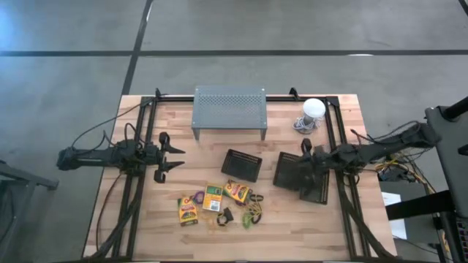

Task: Pick & Place Office Desk Supplies
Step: Put the left black basket

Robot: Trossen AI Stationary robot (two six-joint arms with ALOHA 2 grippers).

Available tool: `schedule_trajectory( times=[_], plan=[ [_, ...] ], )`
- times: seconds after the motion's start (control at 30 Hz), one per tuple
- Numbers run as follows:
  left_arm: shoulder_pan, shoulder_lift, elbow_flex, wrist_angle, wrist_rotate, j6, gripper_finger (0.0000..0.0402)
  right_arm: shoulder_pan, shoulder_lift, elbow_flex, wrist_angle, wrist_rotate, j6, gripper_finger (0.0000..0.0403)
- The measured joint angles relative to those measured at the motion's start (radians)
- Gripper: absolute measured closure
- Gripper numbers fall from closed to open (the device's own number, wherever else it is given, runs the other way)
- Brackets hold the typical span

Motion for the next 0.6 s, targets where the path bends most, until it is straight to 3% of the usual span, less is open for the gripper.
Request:
schedule_trajectory(
  times=[0.17,0.33,0.47,0.6],
  plan=[
    [0.000,0.000,0.000,0.000,0.000,-0.082,0.0216,0.129,0.258,0.291,-0.332,0.175,-0.061,0.0394],
    [-0.001,0.000,0.000,0.000,0.001,-0.248,0.0216,0.155,0.544,0.561,-0.565,0.154,-0.064,0.0376],
    [-0.001,0.002,0.000,0.000,0.005,-0.368,0.0216,0.144,0.764,0.750,-0.682,0.135,-0.143,0.0336],
    [-0.001,0.014,0.000,0.000,0.006,-0.395,0.0216,0.103,0.956,0.929,-0.727,0.134,-0.166,0.0288]
  ],
)
